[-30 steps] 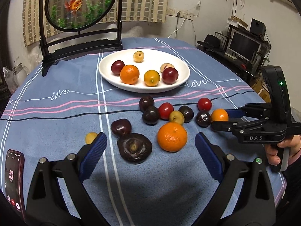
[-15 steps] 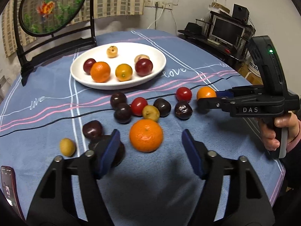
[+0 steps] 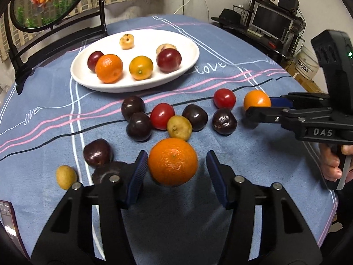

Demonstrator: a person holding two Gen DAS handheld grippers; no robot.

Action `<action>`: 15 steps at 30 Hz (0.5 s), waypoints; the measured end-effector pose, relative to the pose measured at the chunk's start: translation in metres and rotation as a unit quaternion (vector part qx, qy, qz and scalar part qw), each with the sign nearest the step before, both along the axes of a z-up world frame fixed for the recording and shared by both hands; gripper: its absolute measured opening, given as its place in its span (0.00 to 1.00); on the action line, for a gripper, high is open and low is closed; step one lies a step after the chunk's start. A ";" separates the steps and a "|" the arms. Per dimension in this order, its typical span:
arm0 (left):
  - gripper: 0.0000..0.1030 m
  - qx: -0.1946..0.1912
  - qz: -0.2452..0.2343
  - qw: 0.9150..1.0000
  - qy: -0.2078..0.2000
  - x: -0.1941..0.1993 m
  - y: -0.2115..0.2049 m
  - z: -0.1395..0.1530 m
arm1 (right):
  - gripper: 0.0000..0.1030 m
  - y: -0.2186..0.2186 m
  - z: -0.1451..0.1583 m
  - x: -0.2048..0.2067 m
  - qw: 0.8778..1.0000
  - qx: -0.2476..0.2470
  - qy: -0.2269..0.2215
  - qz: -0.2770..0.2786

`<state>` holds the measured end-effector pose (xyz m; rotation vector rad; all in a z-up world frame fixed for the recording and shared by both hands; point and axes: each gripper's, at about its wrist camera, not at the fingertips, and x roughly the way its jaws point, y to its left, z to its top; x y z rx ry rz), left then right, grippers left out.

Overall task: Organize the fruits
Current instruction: 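Grasp a tangerine with the right tool while the left tool grasps another tangerine, then set both tangerines on the white plate and open both tools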

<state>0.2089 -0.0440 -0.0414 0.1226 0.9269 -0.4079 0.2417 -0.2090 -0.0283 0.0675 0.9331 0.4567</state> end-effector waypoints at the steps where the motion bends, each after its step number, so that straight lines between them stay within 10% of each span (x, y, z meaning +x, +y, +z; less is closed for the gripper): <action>1: 0.55 0.003 0.000 1.000 0.001 0.001 -0.001 -0.001 | 0.38 0.000 0.000 0.000 1.000 0.000 -0.001 -0.001; 15: 0.44 0.016 0.005 1.000 -0.006 0.001 -0.001 -0.004 | 0.38 -0.002 0.004 -0.002 1.000 0.001 -0.008 -0.003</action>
